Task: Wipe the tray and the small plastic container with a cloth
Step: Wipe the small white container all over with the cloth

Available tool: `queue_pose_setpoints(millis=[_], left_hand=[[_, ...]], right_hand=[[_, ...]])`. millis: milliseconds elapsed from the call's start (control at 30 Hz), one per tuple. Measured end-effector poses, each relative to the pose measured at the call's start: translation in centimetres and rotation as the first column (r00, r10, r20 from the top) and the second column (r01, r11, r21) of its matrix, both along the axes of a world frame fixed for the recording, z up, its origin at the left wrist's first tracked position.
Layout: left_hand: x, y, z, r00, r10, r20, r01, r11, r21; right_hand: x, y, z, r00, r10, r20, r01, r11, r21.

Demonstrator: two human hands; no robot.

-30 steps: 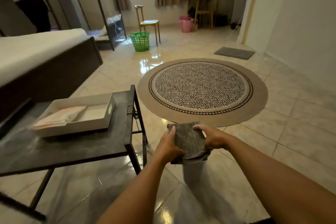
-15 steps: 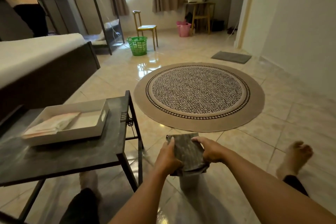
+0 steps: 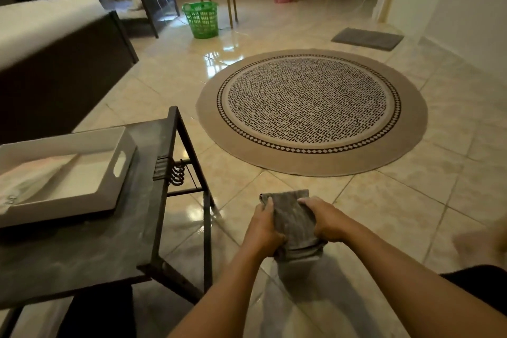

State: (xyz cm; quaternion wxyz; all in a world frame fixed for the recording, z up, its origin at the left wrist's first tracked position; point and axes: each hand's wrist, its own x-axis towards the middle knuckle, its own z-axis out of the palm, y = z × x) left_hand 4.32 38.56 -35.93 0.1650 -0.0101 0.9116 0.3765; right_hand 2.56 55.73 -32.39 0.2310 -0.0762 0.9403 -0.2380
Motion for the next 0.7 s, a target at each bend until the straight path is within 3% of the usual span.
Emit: queue_pose_setpoints(millis=[300, 433, 700], left_hand=[[-0.5, 0.1, -1.9, 0.997, 0.055, 0.061, -0.054, 0.998, -0.019], [-0.3, -0.2, -2.5, 0.98, 0.079, 0.182, -0.092, 0.993, 0.067], [-0.1, -1.8, -3.0, 0.979, 0.118, 0.166, -0.136, 0.985, 0.103]], right_hand=[[-0.7, 0.6, -2.3, 0.995, -0.078, 0.065, 0.075, 0.996, 0.043], [-0.6, 0.7, -2.2, 0.988, -0.119, 0.103, 0.123, 0.992, -0.04], [-0.2, 0.4, -2.9, 0.978, -0.135, 0.159, 0.161, 0.973, -0.165]])
